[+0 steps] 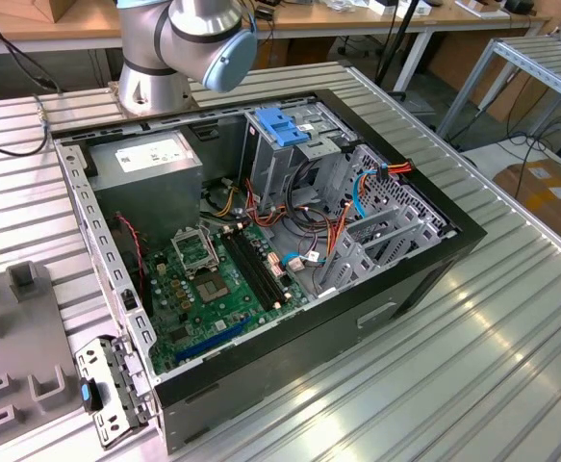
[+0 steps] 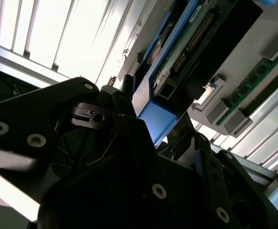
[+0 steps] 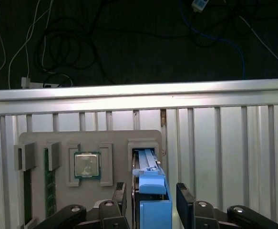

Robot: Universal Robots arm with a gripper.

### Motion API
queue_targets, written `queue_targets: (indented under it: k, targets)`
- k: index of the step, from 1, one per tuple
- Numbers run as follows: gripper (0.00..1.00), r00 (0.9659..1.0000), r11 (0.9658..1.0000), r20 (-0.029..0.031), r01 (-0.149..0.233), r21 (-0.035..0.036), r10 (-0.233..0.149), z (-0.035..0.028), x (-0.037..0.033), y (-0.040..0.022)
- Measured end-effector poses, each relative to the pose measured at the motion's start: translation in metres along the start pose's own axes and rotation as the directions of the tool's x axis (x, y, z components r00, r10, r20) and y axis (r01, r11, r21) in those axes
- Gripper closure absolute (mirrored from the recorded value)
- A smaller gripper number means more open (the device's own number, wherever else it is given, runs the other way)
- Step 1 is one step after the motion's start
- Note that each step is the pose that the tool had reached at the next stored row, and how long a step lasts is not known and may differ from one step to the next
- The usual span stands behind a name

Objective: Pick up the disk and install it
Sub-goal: 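Pick up the disk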

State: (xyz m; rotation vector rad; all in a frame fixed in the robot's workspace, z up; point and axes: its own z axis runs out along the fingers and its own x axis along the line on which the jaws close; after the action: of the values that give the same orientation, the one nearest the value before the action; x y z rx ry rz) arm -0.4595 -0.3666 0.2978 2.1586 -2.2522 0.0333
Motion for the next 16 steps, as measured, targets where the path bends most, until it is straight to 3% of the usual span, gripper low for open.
queue_targets:
  k: [2, 3, 13, 16]
  targets:
    - [0.47, 1.0000, 1.0000, 0.0000, 0.000, 0.0001, 0.000, 0.0002, 0.0000, 0.0000]
    - [0.55, 1.0000, 1.0000, 0.0000, 0.000, -0.0001, 0.000, 0.0002, 0.0000, 0.0000]
    - [0.55, 1.0000, 1.0000, 0.0000, 0.000, 0.0000, 0.000, 0.0009, 0.0015, 0.0000]
    - [0.62, 1.0000, 1.0000, 0.0000, 0.000, 0.0000, 0.000, 0.0009, 0.0015, 0.0000]
